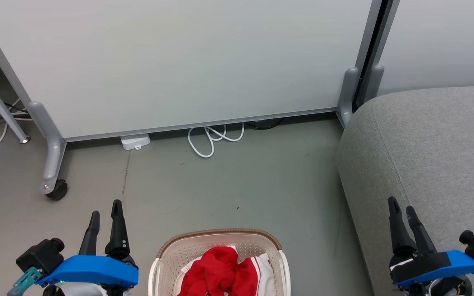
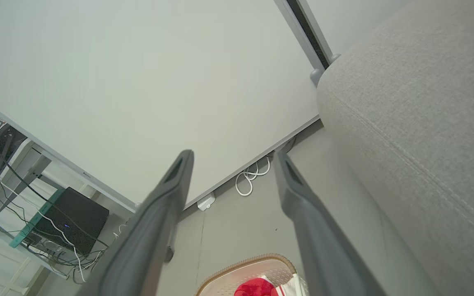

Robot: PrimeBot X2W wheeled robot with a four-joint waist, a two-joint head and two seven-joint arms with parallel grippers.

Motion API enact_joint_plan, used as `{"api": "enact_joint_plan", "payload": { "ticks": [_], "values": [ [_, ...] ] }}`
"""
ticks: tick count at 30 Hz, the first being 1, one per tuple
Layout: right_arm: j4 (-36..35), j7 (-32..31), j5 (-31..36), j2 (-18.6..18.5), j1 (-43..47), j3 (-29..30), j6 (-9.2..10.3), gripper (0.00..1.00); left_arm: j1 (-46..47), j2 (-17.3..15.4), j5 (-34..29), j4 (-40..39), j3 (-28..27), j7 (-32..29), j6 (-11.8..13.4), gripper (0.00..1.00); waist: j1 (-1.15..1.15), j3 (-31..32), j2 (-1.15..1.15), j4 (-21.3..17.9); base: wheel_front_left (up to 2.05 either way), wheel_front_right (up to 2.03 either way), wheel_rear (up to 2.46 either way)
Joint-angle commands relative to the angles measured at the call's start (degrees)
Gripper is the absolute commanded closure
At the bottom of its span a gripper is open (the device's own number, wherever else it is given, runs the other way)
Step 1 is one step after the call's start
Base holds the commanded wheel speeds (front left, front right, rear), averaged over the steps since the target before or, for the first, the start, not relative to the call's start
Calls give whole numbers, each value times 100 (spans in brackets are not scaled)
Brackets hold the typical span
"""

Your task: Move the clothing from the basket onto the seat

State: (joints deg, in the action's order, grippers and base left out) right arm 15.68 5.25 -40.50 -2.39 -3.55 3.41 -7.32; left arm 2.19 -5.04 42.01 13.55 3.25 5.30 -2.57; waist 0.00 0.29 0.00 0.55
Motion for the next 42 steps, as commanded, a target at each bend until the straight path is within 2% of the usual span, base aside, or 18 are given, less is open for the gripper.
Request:
{"api": "enact_joint_plan", "payload": {
  "ticks": [1,27,42],
  "values": [
    [-41,71,213,-41,-109,-13,-15,0,46,-56,-195,-54,43,66,21,0,0,4,0,1,0,0,0],
    [70,427,1911,-53,-160,-115,-17,0,13,-84,-1667,88,190,472,44,0,0,33,0,-29,0,0,0],
    [108,613,2614,-56,-140,-144,-19,0,60,31,-2108,295,131,657,-30,0,0,53,0,-11,0,0,0]
  ]
}}
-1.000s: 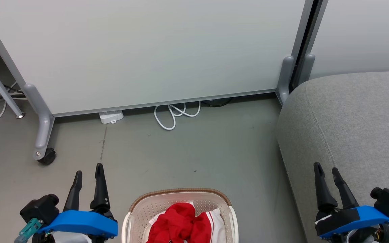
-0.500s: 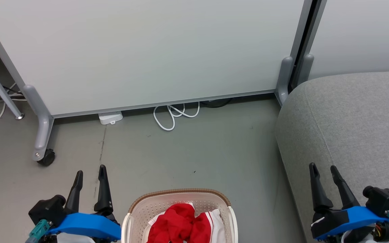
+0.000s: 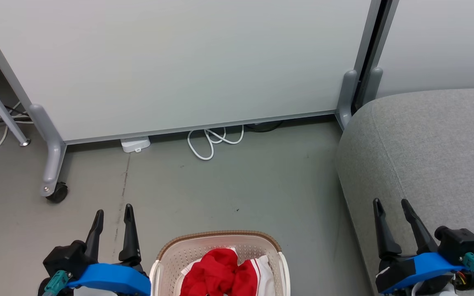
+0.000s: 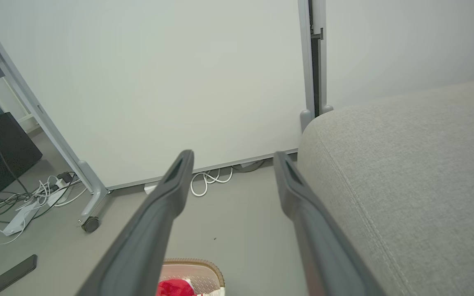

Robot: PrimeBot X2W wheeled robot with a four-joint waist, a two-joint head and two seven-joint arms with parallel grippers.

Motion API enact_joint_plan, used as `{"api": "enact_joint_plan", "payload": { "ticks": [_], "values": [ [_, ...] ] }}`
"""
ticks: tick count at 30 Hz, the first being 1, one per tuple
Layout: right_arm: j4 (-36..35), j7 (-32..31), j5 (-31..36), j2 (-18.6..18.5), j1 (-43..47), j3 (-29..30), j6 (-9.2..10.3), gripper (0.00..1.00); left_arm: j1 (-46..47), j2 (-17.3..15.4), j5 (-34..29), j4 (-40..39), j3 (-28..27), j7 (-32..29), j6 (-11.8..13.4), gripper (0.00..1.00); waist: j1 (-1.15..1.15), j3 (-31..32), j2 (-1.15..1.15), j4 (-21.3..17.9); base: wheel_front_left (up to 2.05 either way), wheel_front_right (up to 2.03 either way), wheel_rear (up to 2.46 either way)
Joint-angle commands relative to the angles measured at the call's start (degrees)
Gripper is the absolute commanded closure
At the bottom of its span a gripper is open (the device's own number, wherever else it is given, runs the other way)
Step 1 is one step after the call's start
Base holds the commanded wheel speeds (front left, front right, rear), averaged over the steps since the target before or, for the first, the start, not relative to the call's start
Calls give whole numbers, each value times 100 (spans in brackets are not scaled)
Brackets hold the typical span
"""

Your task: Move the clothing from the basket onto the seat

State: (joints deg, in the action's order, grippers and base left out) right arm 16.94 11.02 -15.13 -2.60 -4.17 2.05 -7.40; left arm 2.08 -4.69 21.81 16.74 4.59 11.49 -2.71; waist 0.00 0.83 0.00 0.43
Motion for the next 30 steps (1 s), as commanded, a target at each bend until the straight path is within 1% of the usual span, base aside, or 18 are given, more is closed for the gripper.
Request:
{"api": "enact_joint_plan", "payload": {
  "ticks": [1,12,30],
  "values": [
    [-13,43,124,-35,-77,-9,-12,0,72,5,-109,-16,-7,49,-24,0,0,0,0,4,0,0,0],
    [31,156,629,-38,-89,-42,-13,0,72,73,-413,76,-58,181,-64,0,0,27,0,11,0,0,0],
    [59,340,1443,-41,-79,-55,-15,0,66,110,-1132,236,6,377,-99,0,0,68,0,11,0,0,0]
  ]
}}
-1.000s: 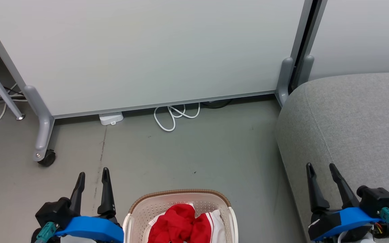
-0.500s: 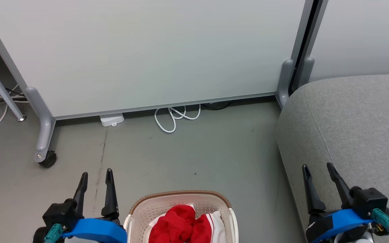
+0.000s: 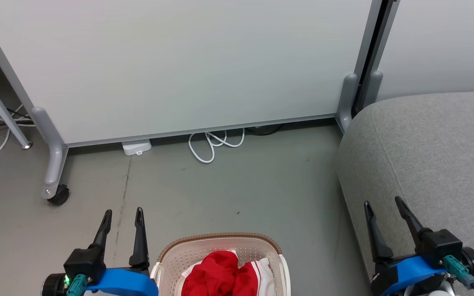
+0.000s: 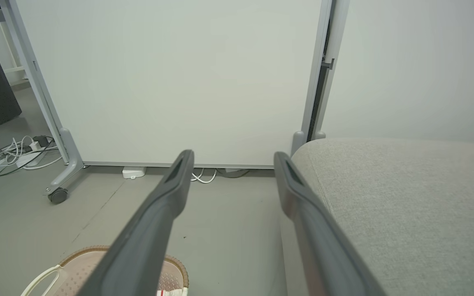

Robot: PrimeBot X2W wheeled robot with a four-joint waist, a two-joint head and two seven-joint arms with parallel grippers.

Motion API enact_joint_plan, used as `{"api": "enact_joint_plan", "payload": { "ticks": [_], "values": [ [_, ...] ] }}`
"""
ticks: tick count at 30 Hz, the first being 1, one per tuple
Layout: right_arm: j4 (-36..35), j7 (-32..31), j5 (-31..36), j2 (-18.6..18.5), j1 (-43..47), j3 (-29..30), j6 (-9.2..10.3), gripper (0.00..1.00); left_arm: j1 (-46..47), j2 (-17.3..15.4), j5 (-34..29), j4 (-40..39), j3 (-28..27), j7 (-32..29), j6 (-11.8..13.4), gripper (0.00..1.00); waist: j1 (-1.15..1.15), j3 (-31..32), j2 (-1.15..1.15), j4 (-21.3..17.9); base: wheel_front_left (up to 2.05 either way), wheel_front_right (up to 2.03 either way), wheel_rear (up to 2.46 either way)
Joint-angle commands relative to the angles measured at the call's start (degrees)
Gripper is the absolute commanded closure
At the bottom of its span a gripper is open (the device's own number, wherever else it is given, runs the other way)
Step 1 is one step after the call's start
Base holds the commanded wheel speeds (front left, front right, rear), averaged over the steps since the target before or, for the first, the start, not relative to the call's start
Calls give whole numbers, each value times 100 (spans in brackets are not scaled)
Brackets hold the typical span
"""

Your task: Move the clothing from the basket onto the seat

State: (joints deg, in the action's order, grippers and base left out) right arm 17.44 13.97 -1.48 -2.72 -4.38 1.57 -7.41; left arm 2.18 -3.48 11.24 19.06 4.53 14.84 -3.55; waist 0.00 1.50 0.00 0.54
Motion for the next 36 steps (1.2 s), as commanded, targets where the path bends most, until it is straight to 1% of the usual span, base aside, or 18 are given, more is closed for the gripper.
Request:
{"api": "enact_joint_plan", "payload": {
  "ticks": [1,13,18,22,31,32,36],
  "values": [
    [10,52,121,-30,-58,-7,-14,0,60,-10,-106,10,13,50,-20,0,0,3,0,1,0,0,0],
    [16,42,37,-29,-75,-11,-14,0,68,4,-98,18,-54,44,-47,0,0,-17,0,-16,0,0,0],
    [-53,35,11,-28,-149,-161,-14,0,36,-5,-90,228,-29,39,-73,0,0,-212,0,-215,0,0,0],
    [-202,14,20,-24,-359,-333,-14,0,284,-38,-100,621,36,-4,-102,0,0,-731,0,-494,0,0,0],
    [-463,69,-101,-24,-879,-540,-9,0,1221,-138,-58,2056,275,-348,-239,0,0,-2170,0,-1154,0,0,0],
    [-463,69,-101,-24,-879,-540,-9,0,1221,-138,-58,2056,275,-348,-239,0,0,-2170,0,-1154,0,0,0],
    [-549,102,-196,-20,-1111,-600,-9,0,1724,-286,-253,2675,530,-456,-291,0,0,-2815,0,-1407,0,0,0]
  ]
}}
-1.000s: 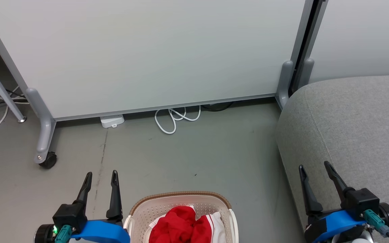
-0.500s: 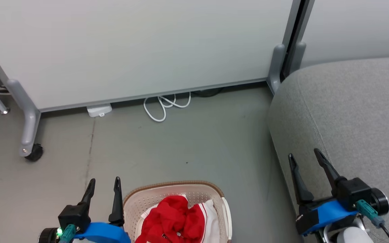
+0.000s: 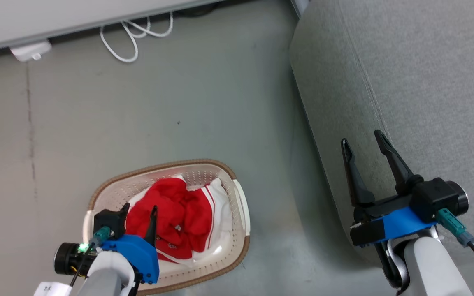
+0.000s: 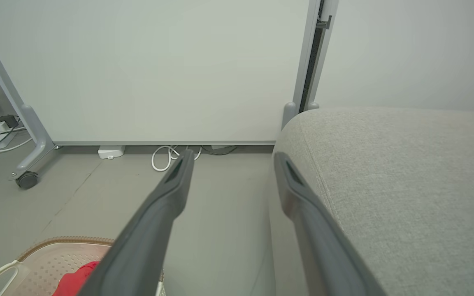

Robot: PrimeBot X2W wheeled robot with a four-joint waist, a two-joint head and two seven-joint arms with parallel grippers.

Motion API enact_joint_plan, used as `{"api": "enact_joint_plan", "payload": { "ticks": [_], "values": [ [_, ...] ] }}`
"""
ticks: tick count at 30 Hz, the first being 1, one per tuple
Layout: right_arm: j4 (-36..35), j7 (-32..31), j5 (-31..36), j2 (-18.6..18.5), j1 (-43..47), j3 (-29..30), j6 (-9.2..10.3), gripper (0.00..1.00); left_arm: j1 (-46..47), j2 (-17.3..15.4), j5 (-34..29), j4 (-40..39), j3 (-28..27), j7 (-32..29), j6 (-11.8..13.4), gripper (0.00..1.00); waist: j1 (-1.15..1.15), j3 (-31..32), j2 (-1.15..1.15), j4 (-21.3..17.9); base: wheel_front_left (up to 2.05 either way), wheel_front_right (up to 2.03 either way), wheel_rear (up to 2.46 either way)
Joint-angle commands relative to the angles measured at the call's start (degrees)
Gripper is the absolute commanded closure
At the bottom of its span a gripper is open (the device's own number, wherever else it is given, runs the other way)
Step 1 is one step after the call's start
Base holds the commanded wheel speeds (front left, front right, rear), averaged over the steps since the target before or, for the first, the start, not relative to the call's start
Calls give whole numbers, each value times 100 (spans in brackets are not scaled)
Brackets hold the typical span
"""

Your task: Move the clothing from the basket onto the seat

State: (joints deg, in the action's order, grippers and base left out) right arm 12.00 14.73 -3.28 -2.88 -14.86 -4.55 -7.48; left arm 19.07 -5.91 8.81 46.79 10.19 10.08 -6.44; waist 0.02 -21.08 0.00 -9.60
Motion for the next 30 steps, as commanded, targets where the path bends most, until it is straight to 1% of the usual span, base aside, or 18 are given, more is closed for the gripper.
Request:
{"api": "enact_joint_plan", "payload": {
  "ticks": [1,3,4,5,11,14,22,30],
  "values": [
    [-21,26,-33,0,-130,-2,-3,0,159,-75,-42,47,14,2,-7,0,-2,-707,0,-450,0,0,0],
    [-72,39,-102,0,-227,-59,-3,0,379,-131,-56,311,62,-69,-26,0,-2,-1026,0,-566,0,0,0],
    [-103,47,-171,0,-292,-84,-3,0,585,-198,-59,536,77,-54,-37,0,-2,-1293,0,-652,0,0,0],
    [-103,47,-171,0,-292,-84,-3,0,585,-198,-59,536,77,-54,-37,0,-2,-1293,0,-652,0,0,0],
    [-352,53,-428,0,-410,-147,-3,0,1055,-353,230,1084,-127,-94,-60,0,-2,-1954,0,-856,0,0,0],
    [-456,54,-520,1,-439,-170,-3,0,1237,-461,298,1292,-213,-103,66,0,-2,-2186,0,-915,0,0,0],
    [-637,55,-747,0,-564,-243,-3,0,1702,-620,488,1582,-342,-57,96,0,-2,-2627,0,-1006,0,0,0],
    [-702,56,-938,-1,-643,-312,-3,0,2048,-732,667,1843,-452,-209,121,0,-2,-2882,0,-1148,0,0,0]
  ]
}}
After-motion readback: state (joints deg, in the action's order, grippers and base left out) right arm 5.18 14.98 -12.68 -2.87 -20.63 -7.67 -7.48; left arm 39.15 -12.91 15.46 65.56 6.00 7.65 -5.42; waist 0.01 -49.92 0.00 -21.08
